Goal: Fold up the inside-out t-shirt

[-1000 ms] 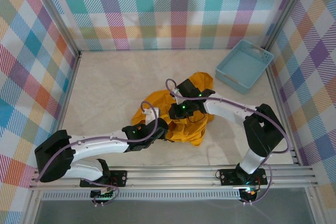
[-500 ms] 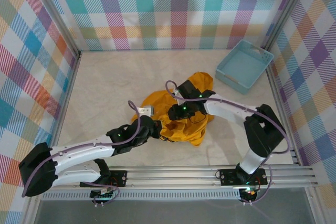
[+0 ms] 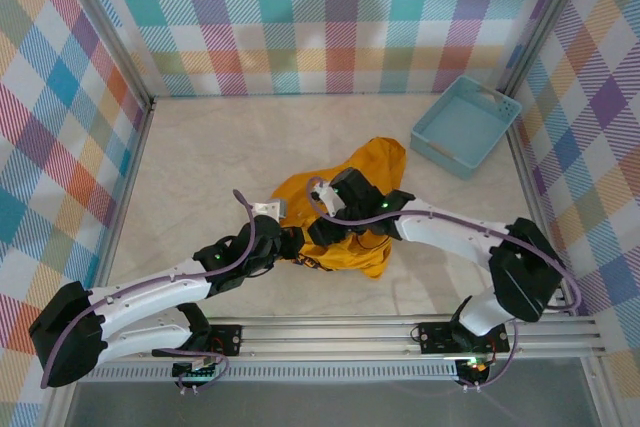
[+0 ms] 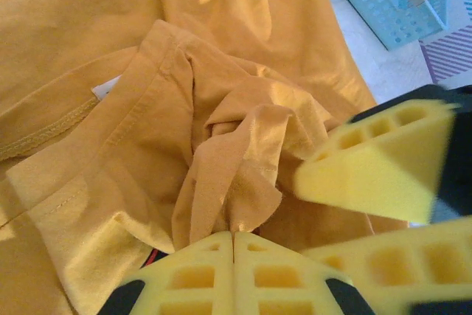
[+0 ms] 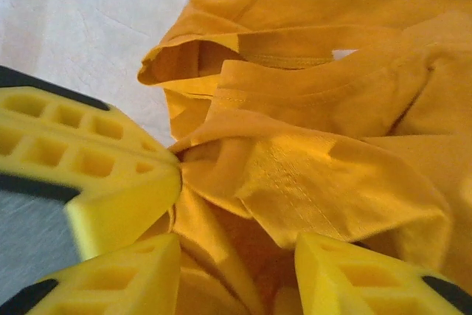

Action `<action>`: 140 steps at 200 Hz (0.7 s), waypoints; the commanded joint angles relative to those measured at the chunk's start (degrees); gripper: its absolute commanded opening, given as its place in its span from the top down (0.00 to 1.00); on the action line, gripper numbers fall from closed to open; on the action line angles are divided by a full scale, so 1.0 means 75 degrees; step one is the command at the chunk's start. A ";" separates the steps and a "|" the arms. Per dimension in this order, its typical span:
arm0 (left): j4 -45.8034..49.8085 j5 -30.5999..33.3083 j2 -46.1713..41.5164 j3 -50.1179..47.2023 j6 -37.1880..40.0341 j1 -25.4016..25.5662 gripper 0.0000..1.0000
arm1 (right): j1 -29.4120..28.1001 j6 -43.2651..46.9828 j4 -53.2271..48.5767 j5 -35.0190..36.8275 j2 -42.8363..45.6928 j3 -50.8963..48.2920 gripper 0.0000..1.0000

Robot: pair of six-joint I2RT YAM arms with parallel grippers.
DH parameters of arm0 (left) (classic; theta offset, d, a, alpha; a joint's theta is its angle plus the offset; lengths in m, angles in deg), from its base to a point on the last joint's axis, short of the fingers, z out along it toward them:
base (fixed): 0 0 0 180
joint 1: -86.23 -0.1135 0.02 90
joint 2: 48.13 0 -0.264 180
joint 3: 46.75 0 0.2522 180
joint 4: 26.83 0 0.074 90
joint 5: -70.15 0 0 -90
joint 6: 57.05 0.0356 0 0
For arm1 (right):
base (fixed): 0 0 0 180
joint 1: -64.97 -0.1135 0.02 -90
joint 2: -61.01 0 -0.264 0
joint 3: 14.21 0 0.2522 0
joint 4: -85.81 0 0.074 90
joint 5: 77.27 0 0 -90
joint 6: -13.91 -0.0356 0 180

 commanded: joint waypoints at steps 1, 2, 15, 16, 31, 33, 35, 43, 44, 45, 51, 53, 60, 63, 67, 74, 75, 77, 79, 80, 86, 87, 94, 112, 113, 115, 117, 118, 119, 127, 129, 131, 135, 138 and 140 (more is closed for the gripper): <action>-0.0249 -0.0177 -0.0133 -0.0134 0.0013 -0.0096 1.00 | 0.0025 0.0270 0.0409 -0.0071 -0.0312 0.0331 0.58; -0.0249 -0.0177 -0.0136 -0.0141 0.0014 -0.0100 1.00 | 0.0025 0.0282 0.0411 -0.0077 -0.0326 0.0335 0.59; -0.0249 -0.0166 -0.0177 -0.0172 0.0007 -0.0102 1.00 | 0.0025 0.0295 0.0430 -0.0060 -0.0429 0.0412 0.62; -0.0255 -0.0166 -0.0175 -0.0172 0.0011 -0.0103 1.00 | 0.0025 0.0295 0.0440 -0.0054 -0.0431 0.0411 0.62; -0.0241 -0.0185 -0.0197 -0.0196 0.0016 -0.0103 1.00 | 0.0030 0.0282 0.0548 -0.0048 -0.0455 0.0421 0.64; -0.0247 -0.0188 -0.0197 -0.0205 0.0007 -0.0112 1.00 | 0.0018 0.0277 0.0573 -0.0039 -0.0456 0.0421 0.65; -0.0249 -0.0189 -0.0203 -0.0213 0.0013 -0.0114 1.00 | 0.0023 0.0272 0.0580 -0.0037 -0.0456 0.0421 0.65; -0.0249 -0.0204 -0.0204 -0.0216 0.0011 -0.0105 1.00 | 0.0018 0.0283 0.0633 -0.0047 -0.0461 0.0432 0.67; -0.0249 -0.0202 -0.0206 -0.0218 0.0007 -0.0110 1.00 | 0.0022 0.0283 0.0635 -0.0042 -0.0458 0.0432 0.67; -0.0261 -0.0207 -0.0202 -0.0218 0.0006 -0.0112 1.00 | 0.0023 0.0283 0.0636 -0.0045 -0.0469 0.0432 0.67; -0.0261 -0.0213 -0.0199 -0.0228 0.0015 -0.0106 1.00 | 0.0025 0.0273 0.0670 -0.0039 -0.0490 0.0441 0.68; -0.0270 -0.0218 -0.0200 -0.0230 0.0016 -0.0107 1.00 | 0.0025 0.0271 0.0680 -0.0031 -0.0491 0.0443 0.69; -0.0275 -0.0233 -0.0189 -0.0231 0.0013 -0.0115 1.00 | 0.0025 0.0277 0.0693 -0.0019 -0.0516 0.0456 0.71; -0.0273 -0.0235 -0.0196 -0.0231 0.0015 -0.0109 1.00 | 0.0034 0.0275 0.0710 -0.0029 -0.0535 0.0462 0.71; -0.0273 -0.0236 -0.0187 -0.0228 0.0016 -0.0114 1.00 | 0.0026 0.0273 0.0728 -0.0044 -0.0532 0.0467 0.71; -0.0275 -0.0236 -0.0188 -0.0238 0.0016 -0.0118 1.00 | 0.0025 0.0262 0.0751 -0.0070 -0.0545 0.0478 0.72; -0.0274 -0.0236 -0.0193 -0.0240 0.0016 -0.0116 1.00 | 0.0031 0.0267 0.0758 -0.0071 -0.0553 0.0478 0.72; -0.0273 -0.0236 -0.0190 -0.0239 0.0016 -0.0124 1.00 | 0.0030 0.0264 0.0767 -0.0077 -0.0559 0.0479 0.73; -0.0278 -0.0230 -0.0201 -0.0242 0.0013 -0.0120 1.00 | 0.0026 0.0266 0.0775 -0.0081 -0.0561 0.0479 0.73; -0.0281 -0.0233 -0.0205 -0.0242 0.0014 -0.0123 1.00 | 0.0026 0.0263 0.0776 -0.0088 -0.0567 0.0485 0.73; -0.0289 -0.0236 -0.0197 -0.0254 0.0013 -0.0125 1.00 | 0.0027 0.0249 0.0789 -0.0095 -0.0572 0.0491 0.75; -0.0281 -0.0236 -0.0203 -0.0254 0.0014 -0.0126 1.00 | 0.0026 0.0242 0.0789 -0.0095 -0.0572 0.0491 0.75; -0.0274 -0.0235 -0.0209 -0.0254 0.0013 -0.0127 1.00 | 0.0025 0.0247 0.0791 -0.0045 -0.0564 0.0492 0.78; -0.0258 -0.0224 -0.0253 -0.0272 0.0013 -0.0125 1.00 | 0.0025 0.0247 0.0758 0.0100 -0.0540 0.0491 0.84; -0.0254 -0.0224 -0.0254 -0.0269 0.0014 -0.0126 1.00 | 0.0025 0.0247 0.0744 0.0114 -0.0539 0.0485 0.85; -0.0250 -0.0221 -0.0250 -0.0276 0.0015 -0.0121 1.00 | 0.0025 0.0247 0.0740 0.0131 -0.0538 0.0481 0.86; -0.0255 -0.0223 -0.0257 -0.0277 0.0015 -0.0116 1.00 | 0.0025 0.0248 0.0730 0.0152 -0.0529 0.0479 0.86; -0.0252 -0.0218 -0.0256 -0.0278 0.0010 -0.0121 1.00 | 0.0025 0.0248 0.0724 0.0164 -0.0522 0.0479 0.87; -0.0251 -0.0215 -0.0262 -0.0278 0.0007 -0.0118 1.00 | 0.0025 0.0248 0.0727 0.0169 -0.0512 0.0479 0.87; -0.0220 -0.0202 -0.0278 -0.0290 0.0015 -0.0121 1.00 | 0.0025 0.0254 0.0655 0.0264 -0.0472 0.0478 0.91; -0.0210 -0.0192 -0.0279 -0.0290 0.0015 -0.0122 1.00 | 0.0025 0.0258 0.0627 0.0285 -0.0454 0.0488 0.92; -0.0201 -0.0178 -0.0279 -0.0281 0.0016 -0.0131 1.00 | 0.0025 0.0262 0.0602 0.0305 -0.0450 0.0496 0.93; -0.0155 -0.0159 -0.0287 -0.0272 0.0016 -0.0133 1.00 | 0.0015 0.0289 0.0545 0.0335 -0.0429 0.0517 0.95; -0.0120 -0.0138 -0.0296 -0.0267 0.0010 -0.0138 1.00 | 0.0014 0.0300 0.0510 0.0355 -0.0396 0.0525 0.96; -0.0097 -0.0124 -0.0292 -0.0257 0.0014 -0.0138 1.00 | 0.0005 0.0313 0.0479 0.0369 -0.0382 0.0535 0.97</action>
